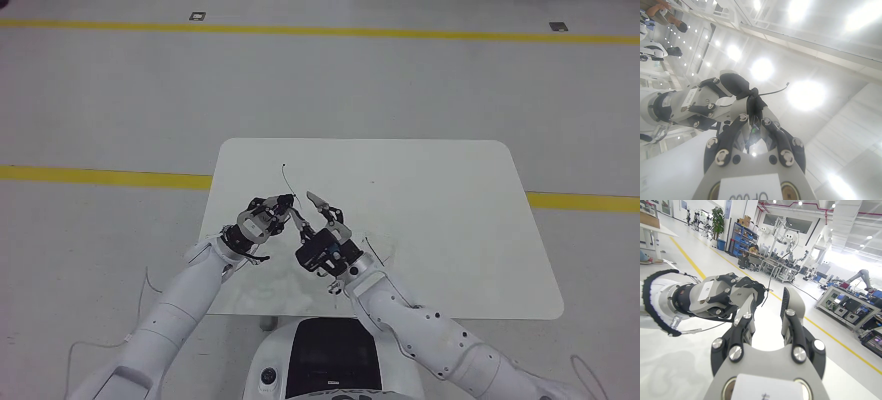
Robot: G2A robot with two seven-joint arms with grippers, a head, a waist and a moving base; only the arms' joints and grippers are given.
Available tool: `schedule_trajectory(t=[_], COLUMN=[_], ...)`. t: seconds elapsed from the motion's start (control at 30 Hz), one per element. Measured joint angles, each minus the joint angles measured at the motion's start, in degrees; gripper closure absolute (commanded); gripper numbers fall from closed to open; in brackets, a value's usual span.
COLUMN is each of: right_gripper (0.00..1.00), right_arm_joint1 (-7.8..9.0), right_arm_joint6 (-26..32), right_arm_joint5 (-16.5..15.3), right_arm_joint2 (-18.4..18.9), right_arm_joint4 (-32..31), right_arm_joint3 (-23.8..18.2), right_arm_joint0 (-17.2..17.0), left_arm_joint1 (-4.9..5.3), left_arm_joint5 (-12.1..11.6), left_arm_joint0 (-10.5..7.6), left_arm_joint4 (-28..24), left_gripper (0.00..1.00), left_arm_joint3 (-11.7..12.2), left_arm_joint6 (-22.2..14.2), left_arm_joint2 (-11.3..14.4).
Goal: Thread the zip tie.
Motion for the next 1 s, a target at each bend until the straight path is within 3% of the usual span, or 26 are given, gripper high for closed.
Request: schedule_trajectory(t=[1.0], right_gripper=[0.81], right_arm_joint1=[0.15], right_arm_joint6=[-0.7], right_arm_joint5=[1.2], right_arm_joint2=[-0.4], right_arm_joint4=[0.0], right_arm_joint3=[-0.1], right_arm_joint0=[-0.7], left_arm_joint1=[0.0], left_arm_joint5=[0.0], left_arm_joint0=[0.0], left_arm_joint4=[0.0], left_gripper=[1.0], left_arm_joint3=[0.0], left_arm_joint6=[0.0], left_arm_joint2=[0.0])
